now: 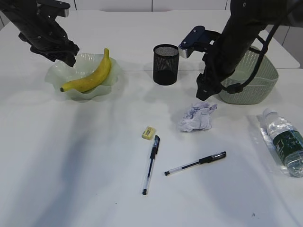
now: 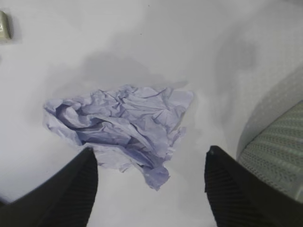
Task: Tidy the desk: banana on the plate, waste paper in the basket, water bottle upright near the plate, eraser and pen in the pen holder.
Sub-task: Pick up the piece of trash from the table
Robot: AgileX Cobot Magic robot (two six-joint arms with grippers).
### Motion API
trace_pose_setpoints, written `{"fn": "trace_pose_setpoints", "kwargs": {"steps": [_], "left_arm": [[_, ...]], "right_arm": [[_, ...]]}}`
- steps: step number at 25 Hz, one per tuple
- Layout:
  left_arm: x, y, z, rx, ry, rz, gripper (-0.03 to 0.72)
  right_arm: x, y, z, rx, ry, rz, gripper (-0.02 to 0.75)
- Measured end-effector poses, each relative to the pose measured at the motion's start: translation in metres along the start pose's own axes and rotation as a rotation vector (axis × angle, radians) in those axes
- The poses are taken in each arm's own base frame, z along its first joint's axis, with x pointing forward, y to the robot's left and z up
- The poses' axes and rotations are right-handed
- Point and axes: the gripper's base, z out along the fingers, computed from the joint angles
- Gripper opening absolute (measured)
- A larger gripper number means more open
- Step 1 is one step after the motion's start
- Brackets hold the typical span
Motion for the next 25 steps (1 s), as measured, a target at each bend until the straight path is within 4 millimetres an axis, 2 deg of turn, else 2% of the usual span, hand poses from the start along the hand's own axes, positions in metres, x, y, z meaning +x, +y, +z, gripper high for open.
{"fn": "trace_pose_setpoints", "kwargs": {"steps": [4, 10, 13, 16, 21, 25], "left_arm": [[0.0, 0.0, 0.0, 0.001, 0.004, 0.0, 0.42], [0.002, 0.0, 0.0, 0.005, 0.026, 0.0, 0.42], [0.004, -0.001, 0.0, 0.007, 0.039, 0.0, 0.42], [0.004, -0.001, 0.0, 0.007, 0.047, 0.001, 0.42], [0.006, -0.001, 0.0, 0.01, 0.061, 0.001, 0.42], [0.007, -0.001, 0.0, 0.012, 0.073, 0.001, 0.42]], "right_arm": [[0.001, -0.002, 0.0, 0.019, 0.014, -0.062, 0.528], [0.003, -0.001, 0.0, 0.005, 0.033, -0.343, 0.528], [0.004, 0.001, 0.0, -0.014, 0.038, -0.427, 0.528], [0.003, 0.002, 0.002, -0.027, 0.032, -0.473, 0.528], [0.009, 0.005, 0.022, -0.1, 0.07, -0.511, 0.528], [0.009, 0.006, 0.024, -0.108, 0.071, -0.532, 0.528]]}}
